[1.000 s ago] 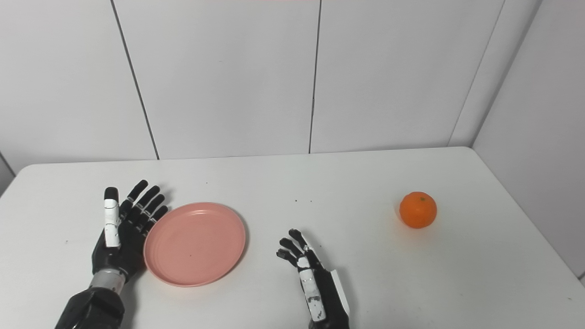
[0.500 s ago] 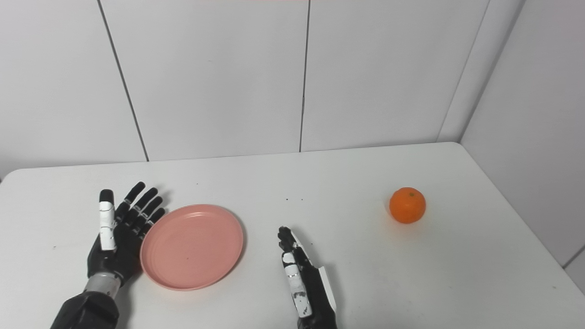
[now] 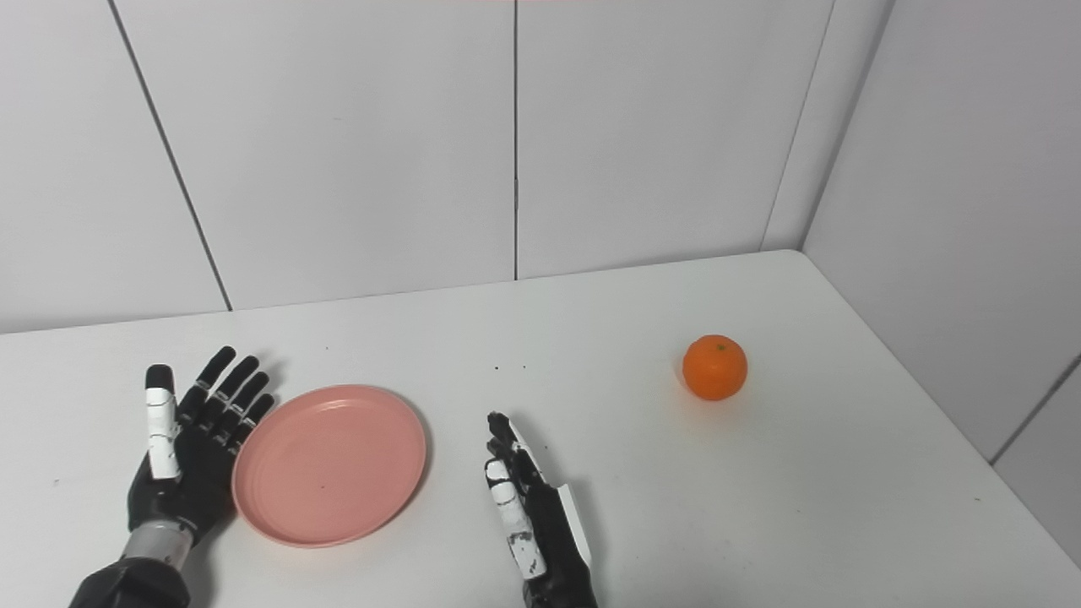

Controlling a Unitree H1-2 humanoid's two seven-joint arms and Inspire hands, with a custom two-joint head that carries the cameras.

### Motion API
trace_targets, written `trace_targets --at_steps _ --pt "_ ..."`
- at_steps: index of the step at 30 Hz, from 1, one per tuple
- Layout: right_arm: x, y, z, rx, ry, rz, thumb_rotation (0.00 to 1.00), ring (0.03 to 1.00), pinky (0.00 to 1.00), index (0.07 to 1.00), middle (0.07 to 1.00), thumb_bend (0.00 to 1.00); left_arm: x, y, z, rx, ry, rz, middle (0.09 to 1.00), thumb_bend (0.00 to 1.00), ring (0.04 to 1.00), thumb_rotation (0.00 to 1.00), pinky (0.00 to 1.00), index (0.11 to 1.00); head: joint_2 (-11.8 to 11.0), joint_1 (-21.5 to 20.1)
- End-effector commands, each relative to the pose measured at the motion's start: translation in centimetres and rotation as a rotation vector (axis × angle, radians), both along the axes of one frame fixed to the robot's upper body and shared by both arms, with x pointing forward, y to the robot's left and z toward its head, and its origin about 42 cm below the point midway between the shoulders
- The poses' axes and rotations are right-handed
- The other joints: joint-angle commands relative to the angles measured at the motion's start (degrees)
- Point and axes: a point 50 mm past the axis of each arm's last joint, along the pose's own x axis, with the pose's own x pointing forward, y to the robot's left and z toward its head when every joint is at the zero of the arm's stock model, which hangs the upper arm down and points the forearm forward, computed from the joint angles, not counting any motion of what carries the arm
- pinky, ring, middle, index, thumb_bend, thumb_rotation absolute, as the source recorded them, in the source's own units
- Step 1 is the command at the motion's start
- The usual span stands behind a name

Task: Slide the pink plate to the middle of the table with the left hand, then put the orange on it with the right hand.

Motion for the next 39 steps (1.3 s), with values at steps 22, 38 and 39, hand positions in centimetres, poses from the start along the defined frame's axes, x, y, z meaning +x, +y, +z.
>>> trace_targets --at_steps 22,38,39 --pt "-0.2 -1.3 -0.4 0.071 0.02 -0.067 0.93 0.881 0.94 0.901 0.903 0.83 0.6 -0.5 -0.9 0.014 0.061 -0.002 0.826 0.89 0.875 0.74 0.92 0.818 0.65 3.75" --pt "2.0 -6.6 9.2 -0.216 -0.318 -0.129 0.91 0.757 0.72 0.841 0.794 0.83 1.7 -0.1 -1.5 0.02 0.066 -0.01 0.823 0.9 0.889 0.77 0.93 0.85 -0.25 3.14" --pt "2.4 -7.0 9.8 -0.266 -0.344 -0.131 0.92 0.75 0.71 0.835 0.788 0.8 1.7 -0.1 -1.5 0.022 0.068 -0.008 0.824 0.9 0.888 0.77 0.92 0.847 -0.25 3.14"
